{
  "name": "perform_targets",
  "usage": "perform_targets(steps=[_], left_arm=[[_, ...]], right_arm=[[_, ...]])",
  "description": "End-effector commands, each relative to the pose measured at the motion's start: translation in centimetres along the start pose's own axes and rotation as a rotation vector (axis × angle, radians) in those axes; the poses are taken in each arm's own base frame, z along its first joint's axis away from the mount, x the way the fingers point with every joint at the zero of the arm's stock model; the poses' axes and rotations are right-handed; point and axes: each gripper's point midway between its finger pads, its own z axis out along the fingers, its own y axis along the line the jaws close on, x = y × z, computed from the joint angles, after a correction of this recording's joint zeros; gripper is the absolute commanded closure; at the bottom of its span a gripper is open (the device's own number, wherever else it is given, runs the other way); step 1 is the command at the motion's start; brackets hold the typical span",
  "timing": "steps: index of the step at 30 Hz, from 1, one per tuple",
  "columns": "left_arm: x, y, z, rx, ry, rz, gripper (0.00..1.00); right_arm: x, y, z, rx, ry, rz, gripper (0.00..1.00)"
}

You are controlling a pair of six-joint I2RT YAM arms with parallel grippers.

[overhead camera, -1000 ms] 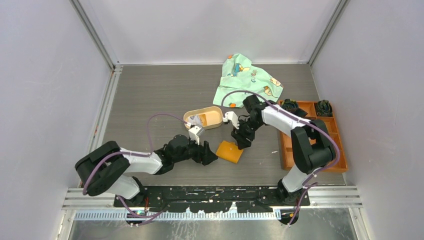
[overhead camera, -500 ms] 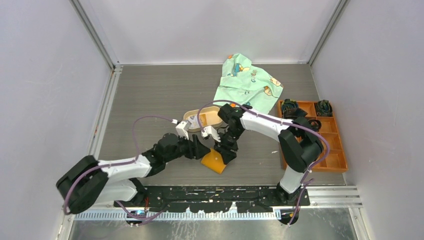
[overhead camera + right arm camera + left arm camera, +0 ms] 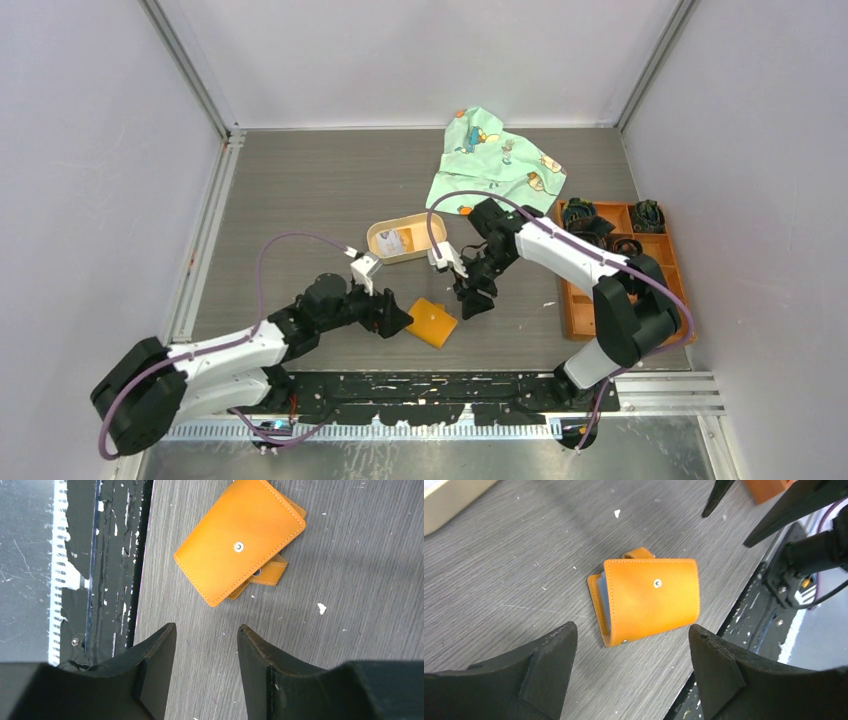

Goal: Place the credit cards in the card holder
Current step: Close the card holder at the center of the board.

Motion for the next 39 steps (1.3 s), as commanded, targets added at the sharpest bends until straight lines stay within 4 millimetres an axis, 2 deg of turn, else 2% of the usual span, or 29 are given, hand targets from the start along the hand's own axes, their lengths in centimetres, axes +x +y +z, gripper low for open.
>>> perform_targets(steps=[1,6,13,23,29,35,39], left_arm=[[-1.2,-0.8,1.9,0.036,0.058,0.067,0.19],[-0.5,0.2,3.8,0.014,0.143,-0.019,0.22],[0.6,0.0,5.3,0.062,0.232,-0.061,0.29],[1.7,-1.0,6.3,0.146,0.33,-0.096,0.62],[2.3,-1.3,6.5,0.181,0.362,-0.081,0.99],[2.8,-1.3,6.0,0.24,0.349,0.045,1.0],[2.2,-2.1,5.2,0.33,0.249,0.18,1.0]], right_arm=[[-0.9,0.2,-0.5,0.009,-0.041,-0.09,0.47],[-1.0,0.3,-0.7,0.009,-0.054,-0.091,0.47],[-1.1,0.5,-1.0,0.012,-0.058,-0.104,0.48],[-0.8,0.4,-1.1,0.015,-0.062,-0.103,0.48],[-0.3,0.4,-0.6,-0.003,-0.056,-0.096,0.49],[0.6,0.7,-0.4,-0.009,-0.04,-0.187,0.48],[1.7,0.8,-0.1,-0.018,-0.031,-0.3,0.48]])
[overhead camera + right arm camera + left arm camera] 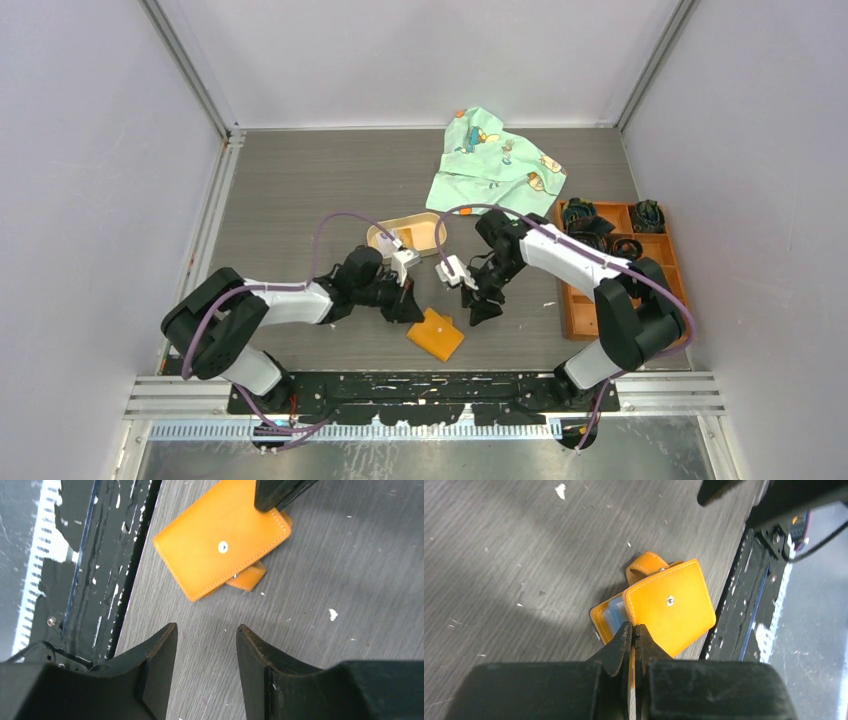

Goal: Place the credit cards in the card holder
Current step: Close the card holder at the center of the board.

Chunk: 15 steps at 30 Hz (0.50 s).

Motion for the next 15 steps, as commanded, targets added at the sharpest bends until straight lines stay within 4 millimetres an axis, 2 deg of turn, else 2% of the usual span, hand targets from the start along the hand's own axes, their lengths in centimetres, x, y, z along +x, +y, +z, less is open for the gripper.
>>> perform_targets(steps=[1,6,11,15], left_arm=[[-1.1,-1.7,-1.1,0.1,-0.106,0.25,1.0],[-0.8,-1.9,-2.1,0.106,-0.144,0.438,1.0],[-1.6,-2.1,-2.2,0.124,-0.194,0.569,1.0],[-2.5,-2.2,-2.3,0.128,-0.235,0.635,1.0]], right_arm=[[-0.2,0.3,-0.4,0.014,-0.027,-0.177,0.48],[-0.9,-0.7,-0.5,0.103,-0.061,-0.291,0.48],[-1.4,-1.3,0.1,0.131,-0.062,-0.452,0.43],[-1.7,-1.2,1.2,0.097,-0.034,-0.509,0.41]])
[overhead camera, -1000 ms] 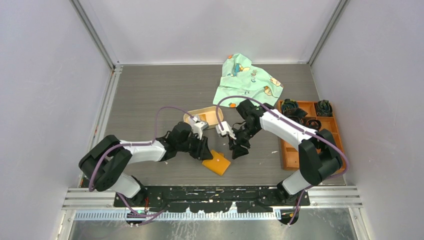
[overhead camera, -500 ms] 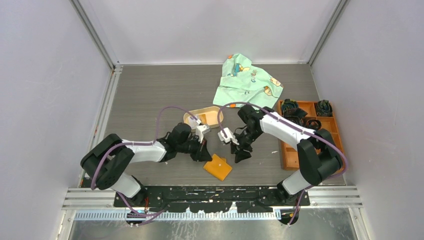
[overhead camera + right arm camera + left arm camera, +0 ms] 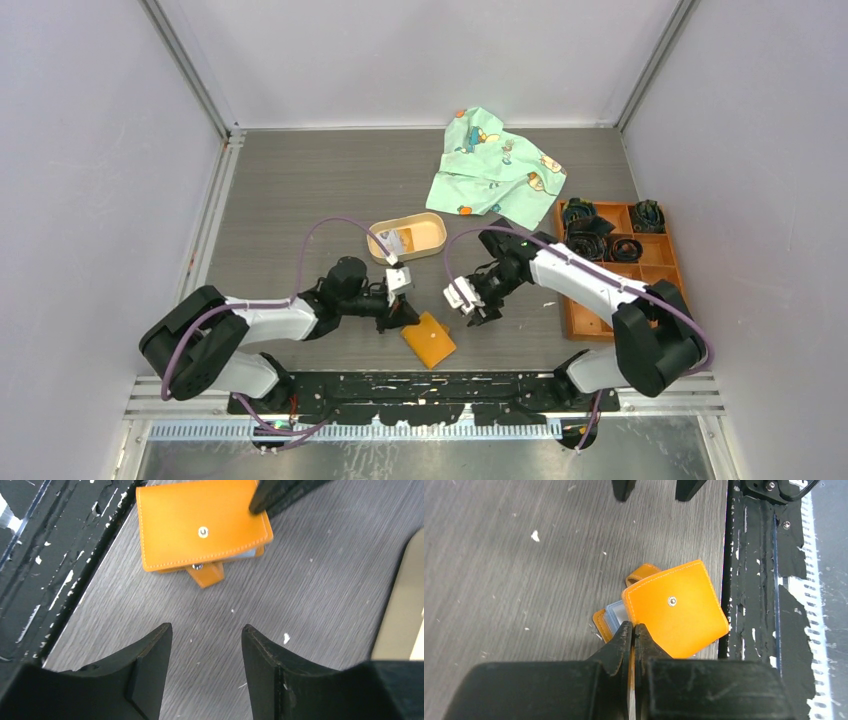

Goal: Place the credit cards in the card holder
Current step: Close the card holder at the center of the board.

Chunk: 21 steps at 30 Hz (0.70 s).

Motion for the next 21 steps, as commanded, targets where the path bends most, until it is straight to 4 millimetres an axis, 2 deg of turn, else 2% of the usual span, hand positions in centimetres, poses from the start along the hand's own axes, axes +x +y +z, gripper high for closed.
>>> perform_targets(steps=[1,10,14,16,21], left_arm=[[-3.3,0.5,-0.1,0.011,-0.134,0.211,1.0],[-6.2,1.6,-1.5,-0.009,-0.334,0.338,1.0],[-7.5,2.0,-2.7,-0.015,-0.443,0.368,1.0],[-7.5,2.0,-2.6,0.01,-0.459,0.348,1.0],[-6.8,2.4,-2.2,0.019,-0.438,0.36,1.0]], right_arm=[[-1.0,-1.2,1.1,0.0,-0.012,-0.152,0.41],[-0.6,-1.8,1.0,0.04,-0.001,-0.067,0.41],[-0.3,-2.2,0.9,0.042,-0.005,0.03,0.47],[-0.2,-2.0,1.0,0.019,-0.006,0.05,0.51],[0.5,-2.0,1.5,0.01,0.009,0.064,0.52]])
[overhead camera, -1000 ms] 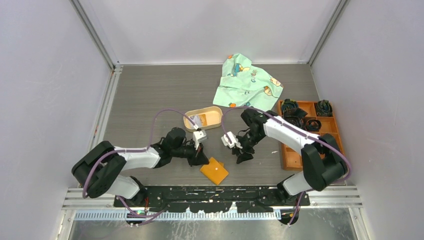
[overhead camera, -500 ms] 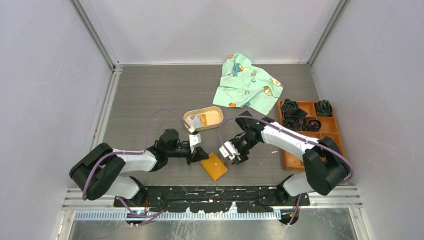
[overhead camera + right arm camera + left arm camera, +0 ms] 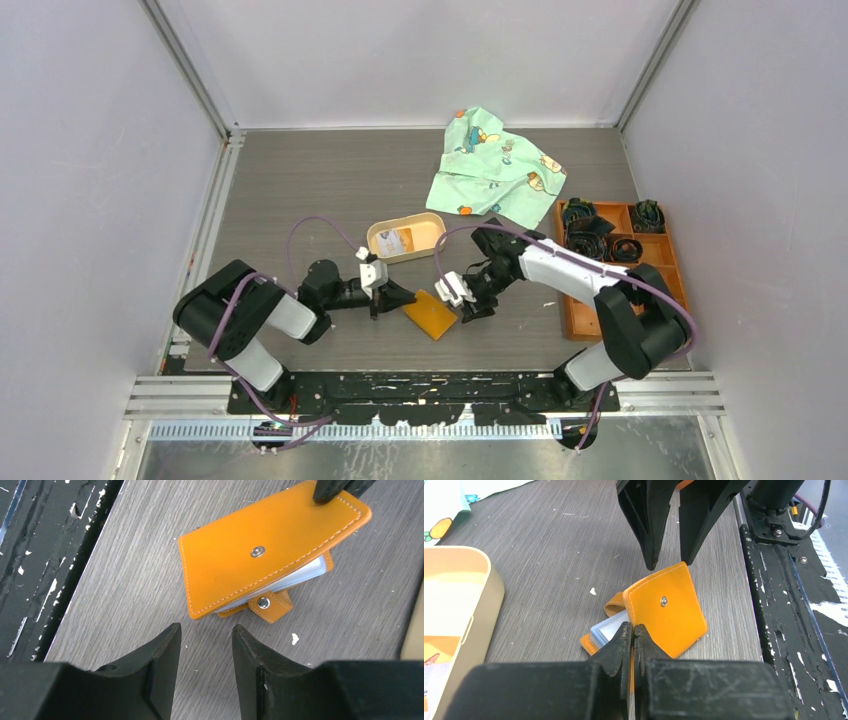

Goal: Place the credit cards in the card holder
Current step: Close the card holder at the center of the board.

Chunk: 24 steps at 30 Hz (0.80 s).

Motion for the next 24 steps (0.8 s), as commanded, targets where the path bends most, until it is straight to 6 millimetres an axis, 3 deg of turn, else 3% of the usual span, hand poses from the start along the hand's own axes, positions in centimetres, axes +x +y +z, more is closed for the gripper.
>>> perform_targets(steps=[1,10,15,18,21,22,24], left_arm=[[-3.5,0.0,0.4,0.04,-0.122,0.148,1.0],[-2.8,1.4,0.3,-0.037,-0.08,0.113,1.0],[-3.0,1.8,0.4,-0.06,-0.073,0.072,1.0],[-3.5,2.3,0.5,-0.095,-0.088,0.009,1.0],[-4.8,3.1,0.3,-0.168,-0.133,-0.095,0.97],[-5.2,3.3,0.0,-0.2,-0.149,-0.137,0.92],[-6.0,3.9,-0.6,-0.272,-0.189,-0.235,0.71]], right_arm=[[-0.7,-0.9,-0.2,0.015,-0.018,0.015,0.52],[-4.2,-1.4,-0.6,0.004,-0.098,0.262,0.39],[-4.5,-3.0,0.7,0.063,-0.081,0.388,0.43],[-4.8,-3.3,1.7,0.063,-0.061,0.431,0.57],[-4.9,-3.6,1.8,0.059,-0.042,0.478,0.93],[-4.8,-4.0,1.6,0.078,-0.03,0.499,0.99],[-4.4,-4.7,1.2,0.131,-0.003,0.521,0.99]])
